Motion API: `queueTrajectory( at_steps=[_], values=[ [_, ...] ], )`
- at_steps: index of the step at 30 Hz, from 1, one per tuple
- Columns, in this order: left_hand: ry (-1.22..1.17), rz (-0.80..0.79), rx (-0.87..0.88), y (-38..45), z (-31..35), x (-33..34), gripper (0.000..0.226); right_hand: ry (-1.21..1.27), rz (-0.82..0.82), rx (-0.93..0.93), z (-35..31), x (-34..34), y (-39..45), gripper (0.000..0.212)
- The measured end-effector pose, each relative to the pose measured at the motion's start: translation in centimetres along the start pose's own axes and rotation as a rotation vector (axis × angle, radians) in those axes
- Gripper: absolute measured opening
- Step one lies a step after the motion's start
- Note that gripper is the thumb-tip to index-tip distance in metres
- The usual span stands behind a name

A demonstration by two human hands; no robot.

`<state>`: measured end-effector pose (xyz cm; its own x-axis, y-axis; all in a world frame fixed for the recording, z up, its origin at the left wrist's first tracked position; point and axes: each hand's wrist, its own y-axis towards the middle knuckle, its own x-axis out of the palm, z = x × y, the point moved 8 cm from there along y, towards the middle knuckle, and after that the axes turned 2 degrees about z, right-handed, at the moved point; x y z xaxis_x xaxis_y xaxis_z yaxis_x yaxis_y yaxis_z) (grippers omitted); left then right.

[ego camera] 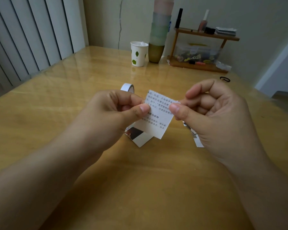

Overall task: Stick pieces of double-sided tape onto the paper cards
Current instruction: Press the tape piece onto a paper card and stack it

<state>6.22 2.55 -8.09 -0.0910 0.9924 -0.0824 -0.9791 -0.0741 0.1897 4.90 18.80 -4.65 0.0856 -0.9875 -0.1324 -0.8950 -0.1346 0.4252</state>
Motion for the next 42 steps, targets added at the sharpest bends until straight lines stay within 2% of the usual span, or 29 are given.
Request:
queueTrajectory(
  at_steps=[5,10,12,14,18,21,24,25,27,28,29,31,33,35,37,39,42],
  values=[
    [-0.003,-0.022,-0.012,-0.1,-0.1,0.3,0.019,-0.032,-0.007,0.036,0.5,-0.1,0.1,0.024],
    [0.053,-0.013,-0.053,-0.1,-0.3,0.1,0.018,-0.011,-0.1,0.15,1.5,0.5,0.1,0.018],
    [0.195,0.077,0.015,-0.1,0.3,-0.5,0.028,0.032,-0.066,0.196,2.0,0.2,0.2,0.017],
    [0.41,0.118,0.159,-0.4,1.6,-0.8,0.043,0.083,-0.01,0.267,2.7,-0.4,0.3,0.018],
    [0.727,0.009,0.467,-1.7,3.4,1.0,0.043,0.167,0.012,0.397,3.9,-0.4,0.2,0.023],
    [0.745,0.008,0.538,-2.0,3.5,1.3,0.044,0.259,-0.007,0.451,4.2,0.3,-0.1,0.033],
    [0.758,-0.008,0.558,-1.8,3.5,1.1,0.053,0.312,0.007,0.474,4.5,0.3,-0.1,0.033],
    [0.78,-0.012,0.566,-1.9,3.5,1.2,0.051,0.318,0.015,0.478,4.6,0.2,0.0,0.032],
    [0.791,0.029,0.585,-1.9,3.7,1.3,0.029,0.335,0.009,0.474,4.5,0.2,0.0,0.028],
    [0.747,0.069,0.555,-1.8,3.6,1.0,0.012,0.345,-0.009,0.464,4.4,0.2,0.0,0.021],
    [0.66,0.118,0.493,-1.6,3.5,0.3,0.01,0.35,-0.03,0.449,4.1,0.3,0.0,0.016],
    [0.403,0.168,0.281,-0.7,2.2,-1.0,0.018,0.271,-0.072,0.389,3.2,0.5,0.0,0.023],
    [0.162,0.116,0.101,-0.1,1.0,-1.2,0.012,0.094,-0.102,0.294,2.6,0.6,0.0,0.034],
    [-0.041,0.046,-0.005,0.0,0.4,-0.7,0.013,-0.001,-0.111,0.229,2.4,0.8,-0.2,0.034],
    [-0.121,-0.003,-0.055,-0.1,0.2,0.0,0.015,-0.049,-0.108,0.183,2.3,1.1,-0.3,0.023],
    [-0.139,-0.022,-0.082,0.0,-0.1,0.2,0.014,-0.087,-0.096,0.144,2.3,1.0,-0.3,0.023],
    [-0.103,0.048,-0.076,0.1,-0.2,-0.5,0.025,-0.116,-0.083,0.114,2.2,0.7,-0.1,0.026]
  ],
)
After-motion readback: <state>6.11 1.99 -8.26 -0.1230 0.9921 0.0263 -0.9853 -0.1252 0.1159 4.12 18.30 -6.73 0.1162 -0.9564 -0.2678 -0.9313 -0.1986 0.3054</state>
